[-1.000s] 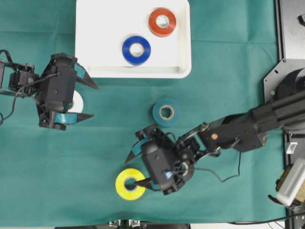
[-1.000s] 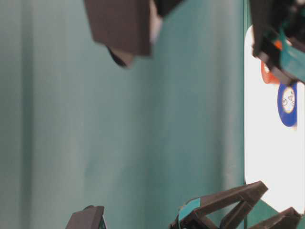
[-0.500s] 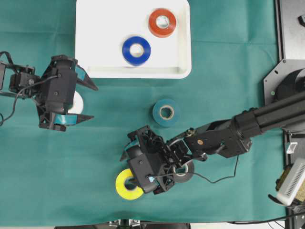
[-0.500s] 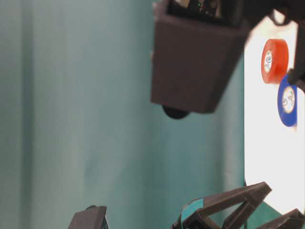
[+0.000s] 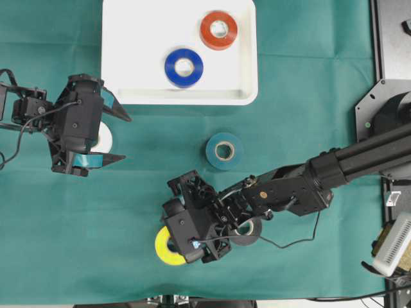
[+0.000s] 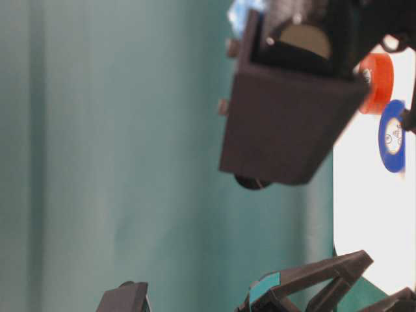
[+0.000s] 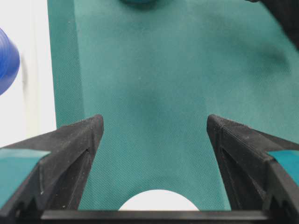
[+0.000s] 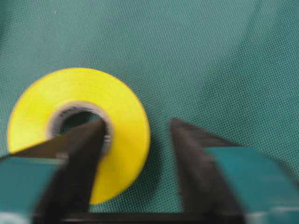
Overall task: Put the tape alternately from left to right into the white case.
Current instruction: 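Grasp the yellow roll through its hole with the right gripper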
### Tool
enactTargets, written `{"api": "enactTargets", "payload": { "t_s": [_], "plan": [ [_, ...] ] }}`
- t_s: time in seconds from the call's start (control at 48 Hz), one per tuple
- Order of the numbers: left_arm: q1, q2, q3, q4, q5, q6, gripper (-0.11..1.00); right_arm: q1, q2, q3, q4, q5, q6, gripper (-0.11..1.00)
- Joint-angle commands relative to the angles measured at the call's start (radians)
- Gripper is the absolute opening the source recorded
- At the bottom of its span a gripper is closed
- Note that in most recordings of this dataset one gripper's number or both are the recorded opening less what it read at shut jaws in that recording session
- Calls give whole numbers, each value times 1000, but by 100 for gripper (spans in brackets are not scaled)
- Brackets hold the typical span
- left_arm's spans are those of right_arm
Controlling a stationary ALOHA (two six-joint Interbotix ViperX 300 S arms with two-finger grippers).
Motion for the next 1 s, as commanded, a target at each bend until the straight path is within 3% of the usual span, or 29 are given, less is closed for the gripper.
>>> {"api": "enactTargets", "payload": {
  "t_s": [0.0, 0.062, 0.104, 0.979],
  "plan": [
    [-5, -11, -9, 0, -8, 0, 77, 0, -18, -21, 2, 8, 0, 44],
    [-3, -11, -8, -2, -6, 0, 77, -2, -18, -21, 3, 9, 0, 27],
    [-3, -11, -8, -2, -8, 0, 77, -2, -18, -21, 2, 9, 0, 23],
    [-6, -11, -5, 0, -8, 0, 77, -2, -186, 3, -2, 87, 0, 23]
  ]
}}
